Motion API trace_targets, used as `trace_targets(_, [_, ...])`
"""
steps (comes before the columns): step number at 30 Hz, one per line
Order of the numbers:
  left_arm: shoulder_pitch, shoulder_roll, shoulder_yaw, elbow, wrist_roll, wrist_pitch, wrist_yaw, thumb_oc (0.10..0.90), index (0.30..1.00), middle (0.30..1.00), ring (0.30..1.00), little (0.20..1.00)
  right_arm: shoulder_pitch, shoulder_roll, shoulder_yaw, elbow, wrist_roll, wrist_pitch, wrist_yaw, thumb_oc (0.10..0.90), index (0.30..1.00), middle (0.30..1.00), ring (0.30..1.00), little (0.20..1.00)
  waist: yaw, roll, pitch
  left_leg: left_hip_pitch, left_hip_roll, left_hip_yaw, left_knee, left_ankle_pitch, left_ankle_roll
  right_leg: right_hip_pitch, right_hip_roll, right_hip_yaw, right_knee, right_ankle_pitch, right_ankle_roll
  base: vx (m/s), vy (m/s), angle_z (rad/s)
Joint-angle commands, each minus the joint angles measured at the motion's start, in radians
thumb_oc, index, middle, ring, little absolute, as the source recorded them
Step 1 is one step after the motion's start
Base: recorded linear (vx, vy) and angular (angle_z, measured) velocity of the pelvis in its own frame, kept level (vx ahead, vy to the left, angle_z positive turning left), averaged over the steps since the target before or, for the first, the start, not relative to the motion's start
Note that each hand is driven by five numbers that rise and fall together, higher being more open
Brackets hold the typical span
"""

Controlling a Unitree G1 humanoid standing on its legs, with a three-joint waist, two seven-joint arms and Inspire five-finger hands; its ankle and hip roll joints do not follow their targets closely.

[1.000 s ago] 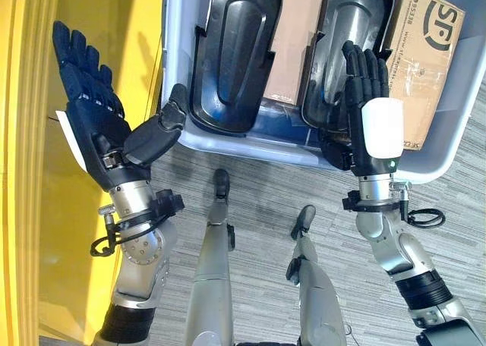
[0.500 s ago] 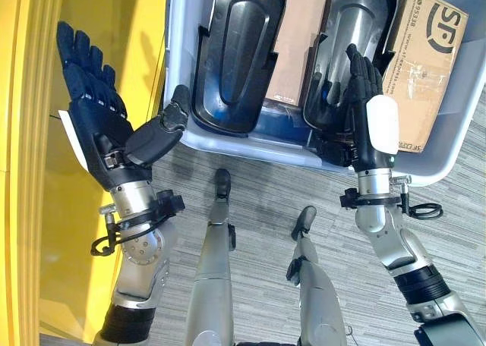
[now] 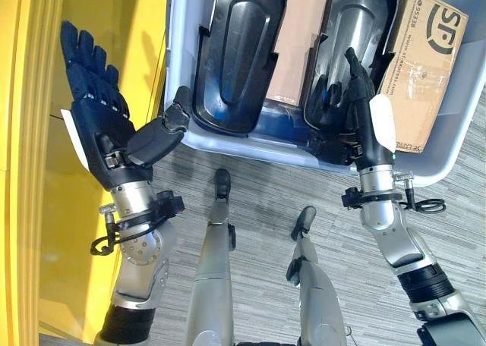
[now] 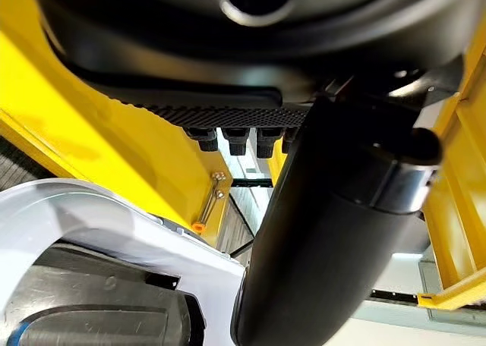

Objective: Move parts from the plastic box to the shelf.

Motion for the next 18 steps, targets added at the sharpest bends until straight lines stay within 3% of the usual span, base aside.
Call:
trace_targets(1, [0.005, 0.039, 0.103, -0.144, 0.028, -0.086, -0.008, 0.900, 1.000, 1.000, 1.000, 1.000, -0.017, -0.041, -0.054, -0.097, -0.001, -0.074, -0.014, 0.900, 1.000, 1.000, 1.000, 1.000, 0.000, -0.043, -0.014, -0.047, 0.003, 0.022, 0.068, -0.092, -0.031, 0.283, 0.041, 0.015, -0.003, -0.154, -0.012, 0.00, 0.000, 0.00])
trace_targets(18, [-0.029, 0.024, 0.069, -0.145, 0.039, -0.085, -0.002, 0.900, 1.000, 1.000, 1.000, 1.000, -0.126, -0.042, 0.006, 0.052, -0.094, -0.015, -0.034, 0.900, 1.000, 1.000, 1.000, 1.000, 0.016, -0.040, -0.014, -0.061, 0.001, 0.018, 0.065, -0.090, -0.029, 0.269, 0.047, 0.017, -0.003, -0.162, -0.016, 0.00, 0.000, 0.00])
